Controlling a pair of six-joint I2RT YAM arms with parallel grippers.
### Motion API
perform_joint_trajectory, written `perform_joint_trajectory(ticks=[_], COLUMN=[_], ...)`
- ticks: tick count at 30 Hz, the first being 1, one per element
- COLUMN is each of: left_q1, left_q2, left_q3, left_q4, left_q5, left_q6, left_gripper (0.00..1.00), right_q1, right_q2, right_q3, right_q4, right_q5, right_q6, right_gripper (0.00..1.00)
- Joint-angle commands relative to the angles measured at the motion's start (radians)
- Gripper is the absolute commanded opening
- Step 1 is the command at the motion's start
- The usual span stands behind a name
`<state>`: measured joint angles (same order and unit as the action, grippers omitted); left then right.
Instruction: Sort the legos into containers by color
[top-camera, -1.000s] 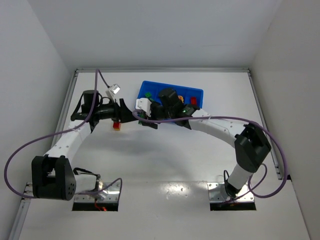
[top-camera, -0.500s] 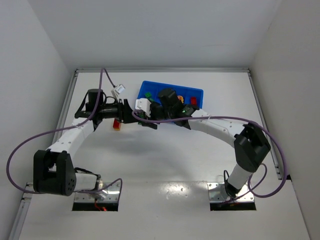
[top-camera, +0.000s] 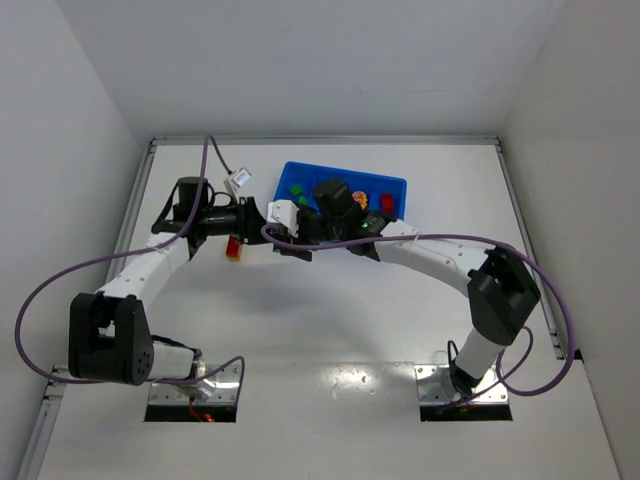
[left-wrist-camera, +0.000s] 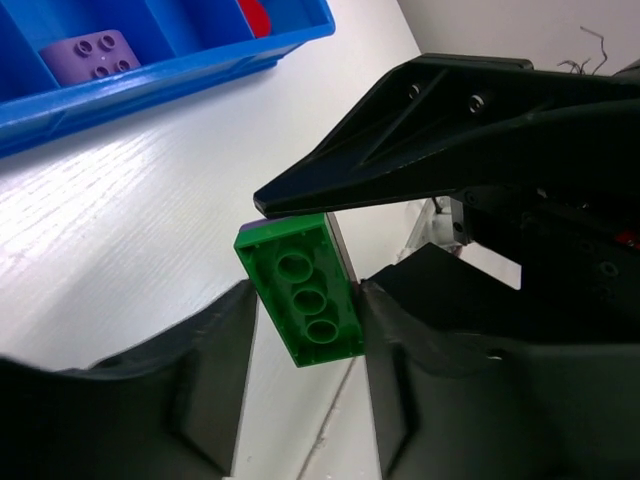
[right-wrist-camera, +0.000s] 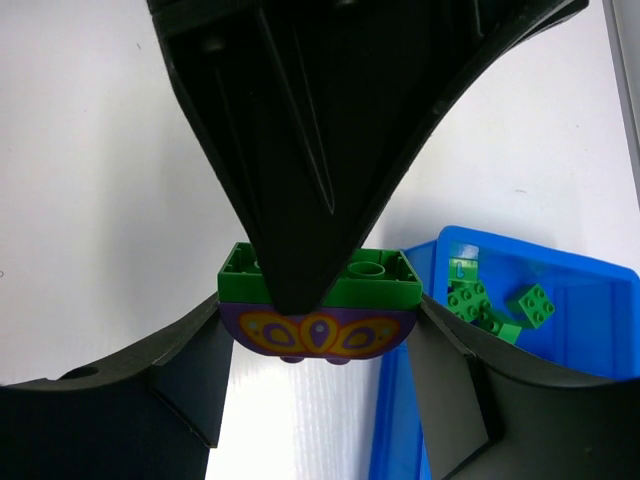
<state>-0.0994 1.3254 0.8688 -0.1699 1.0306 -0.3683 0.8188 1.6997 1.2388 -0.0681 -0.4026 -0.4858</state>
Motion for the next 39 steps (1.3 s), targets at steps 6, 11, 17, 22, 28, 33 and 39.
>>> perform_joint_trajectory(ticks=[6, 11, 17, 22, 28, 33, 39], left_q1=[-0.010, 0.010, 0.112, 0.168, 0.159, 0.078, -0.077], left_q2=[0.008, -0.002, -0.011, -0.011, -0.011, 0.072, 0.269], left_q3=[0.045, 0.045, 0.065, 0.075, 0.085, 0.179, 0.421], left_q4=[0.046, 0.055, 0.055, 0.055, 0.055, 0.021, -0.101], left_q5=[0.017, 0.017, 0.017, 0.028, -0.016, -0.279, -0.568], left_q6=[0.012, 0.012, -0.015, -0.035, -0.035, 0.002, 0.103], left_gripper=[0.29, 0.15, 0.08, 0.07, 0.07, 0.07, 0.10], right_q1=[0.008, 0.017, -0.001, -0.023, -0.055, -0.086, -0.138], right_q2=[-0.003, -0.003, -0.037, -0.092, -0.135, -0.153, -0.183], right_q3=[0.039, 0.005, -0.074, -0.142, -0.176, -0.176, -0.176], right_q4=[0.053, 0.062, 0.062, 0.062, 0.053, 0.044, 0.034], right_q5=[-0.015, 0.028, 0.097, 0.131, 0.151, 0.195, 0.243], right_q6=[0.003, -0.016, -0.037, -0.046, -0.046, -0.010, 0.128], right_gripper=[0.07, 0.07, 0.07, 0.07, 0.07, 0.07, 0.07])
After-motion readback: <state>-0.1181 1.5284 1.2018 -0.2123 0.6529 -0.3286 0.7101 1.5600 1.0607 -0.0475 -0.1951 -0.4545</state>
